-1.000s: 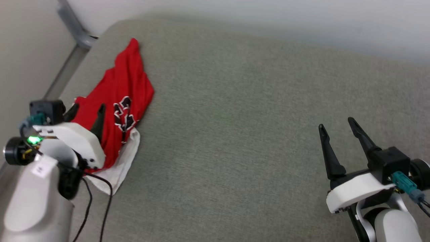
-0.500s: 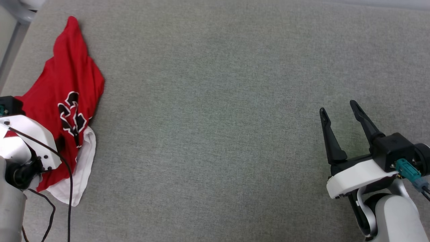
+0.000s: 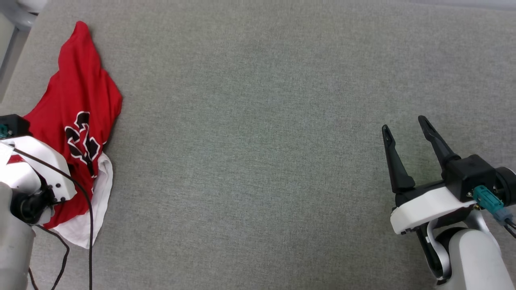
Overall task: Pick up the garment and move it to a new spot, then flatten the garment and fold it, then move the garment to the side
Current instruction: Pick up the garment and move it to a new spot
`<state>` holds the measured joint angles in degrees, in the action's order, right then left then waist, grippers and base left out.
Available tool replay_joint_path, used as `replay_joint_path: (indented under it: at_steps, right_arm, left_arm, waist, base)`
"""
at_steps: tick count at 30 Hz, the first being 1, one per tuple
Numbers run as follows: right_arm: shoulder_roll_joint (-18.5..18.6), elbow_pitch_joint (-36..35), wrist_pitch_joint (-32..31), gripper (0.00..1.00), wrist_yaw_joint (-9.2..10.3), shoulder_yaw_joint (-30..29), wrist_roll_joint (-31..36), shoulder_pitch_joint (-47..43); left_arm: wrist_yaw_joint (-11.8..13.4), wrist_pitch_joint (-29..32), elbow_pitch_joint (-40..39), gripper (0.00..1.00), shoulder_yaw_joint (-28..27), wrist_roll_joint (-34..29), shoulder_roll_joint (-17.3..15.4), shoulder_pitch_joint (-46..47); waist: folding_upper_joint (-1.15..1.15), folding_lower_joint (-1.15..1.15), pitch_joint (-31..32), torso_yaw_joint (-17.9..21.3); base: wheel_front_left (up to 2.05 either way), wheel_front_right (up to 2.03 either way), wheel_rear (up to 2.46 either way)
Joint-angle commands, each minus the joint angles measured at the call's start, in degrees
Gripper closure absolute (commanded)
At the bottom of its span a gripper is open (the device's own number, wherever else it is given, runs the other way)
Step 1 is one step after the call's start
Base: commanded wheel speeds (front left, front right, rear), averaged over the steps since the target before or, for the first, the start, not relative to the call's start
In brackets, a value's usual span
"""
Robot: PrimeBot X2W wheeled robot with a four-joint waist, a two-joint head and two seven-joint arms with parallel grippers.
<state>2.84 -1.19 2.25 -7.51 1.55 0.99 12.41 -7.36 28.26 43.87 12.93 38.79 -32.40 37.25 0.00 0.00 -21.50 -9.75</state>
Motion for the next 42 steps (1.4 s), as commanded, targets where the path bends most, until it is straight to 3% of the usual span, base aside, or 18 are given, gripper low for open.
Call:
replay_joint_path:
  at_steps: [1, 12, 19, 28, 37, 42]
  right_arm:
    - [0.1, 0.3, 0.2, 0.0, 0.04, -0.1, -0.1, -0.3]
    - [0.1, 1.5, 1.0, 0.0, 0.04, -1.4, -2.1, -3.8]
    - [0.1, 1.5, 0.8, 0.0, 0.04, -2.4, -3.4, -6.6]
    - [0.1, 0.2, 0.8, 0.0, 0.04, -3.2, -4.2, -9.4]
    - [0.1, -0.1, 0.7, 0.0, 0.04, -2.8, -5.3, -10.5]
    - [0.1, 0.0, 0.9, 0.0, 0.04, -2.8, -6.0, -10.4]
  left_arm:
    - [0.4, -1.8, 0.4, 1.0, 0.1, -0.2, 1.1, -0.2]
    - [4.6, -29.8, -0.8, 1.0, -1.3, -6.2, 2.7, 1.6]
    - [6.6, -39.8, -4.0, 1.0, -1.2, -7.9, 4.9, -0.5]
    - [8.3, -41.2, -14.6, 1.0, 1.3, -9.1, 8.2, -5.4]
    - [6.2, -35.9, -24.1, 1.0, 9.4, -9.8, 14.0, -9.6]
    - [4.2, -32.6, -25.3, 1.0, 14.6, -9.4, 17.9, -11.2]
  waist:
    - [0.0, 0.0, 1.0, -0.3]
    - [0.0, 0.0, 10.0, -1.7]
    - [0.0, 0.0, 15.4, -0.8]
    - [0.0, 0.0, 18.4, 4.2]
    - [0.0, 0.0, 18.3, 11.4]
    - [0.0, 0.0, 16.5, 14.8]
  base:
    - [0.0, 0.0, 0.0]
    - [0.0, 0.0, 0.0]
    - [0.0, 0.0, 0.0]
    - [0.0, 0.0, 0.0]
    - [0.0, 0.0, 0.0]
    - [0.0, 0.0, 0.0]
